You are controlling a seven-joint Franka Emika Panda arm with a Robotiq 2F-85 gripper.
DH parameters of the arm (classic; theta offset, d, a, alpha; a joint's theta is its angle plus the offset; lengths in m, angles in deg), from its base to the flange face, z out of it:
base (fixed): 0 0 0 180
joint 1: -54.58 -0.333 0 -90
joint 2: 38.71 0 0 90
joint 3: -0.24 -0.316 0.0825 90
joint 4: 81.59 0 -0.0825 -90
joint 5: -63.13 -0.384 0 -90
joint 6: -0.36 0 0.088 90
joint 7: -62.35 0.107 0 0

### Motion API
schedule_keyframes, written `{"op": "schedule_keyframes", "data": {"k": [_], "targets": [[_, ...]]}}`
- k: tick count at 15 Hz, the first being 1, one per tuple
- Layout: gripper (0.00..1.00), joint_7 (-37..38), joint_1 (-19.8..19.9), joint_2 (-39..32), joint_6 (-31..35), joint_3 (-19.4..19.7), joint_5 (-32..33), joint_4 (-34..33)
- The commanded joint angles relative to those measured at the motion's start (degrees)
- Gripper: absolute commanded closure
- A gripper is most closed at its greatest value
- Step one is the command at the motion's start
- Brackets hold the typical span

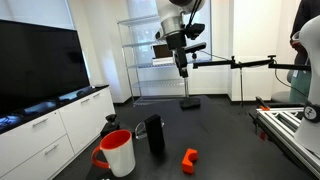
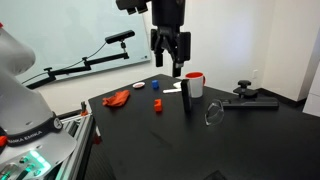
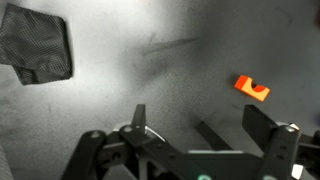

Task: Pick up the orange black and place in inside the mug

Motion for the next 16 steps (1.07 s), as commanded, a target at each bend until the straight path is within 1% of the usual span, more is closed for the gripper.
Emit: {"op": "schedule_keyframes", "data": {"k": [1, 6, 11, 14, 16], "targets": [[0.00, -9.6, 1.1, 0.8, 0.6, -1.3, 0.2, 1.2], [0.00, -20.8, 1.3, 1.7, 1.5, -2.1, 3.1, 3.5], [0.00, -30.8, 2.0, 0.7, 2.9, -2.2, 9.2, 3.1], [0.00, -35.3, 2.0, 0.4, 6.0, -2.7, 12.9, 3.9], [0.00, -37.0, 1.4, 0.6, 8.8, -3.9, 14.5, 5.3]]}}
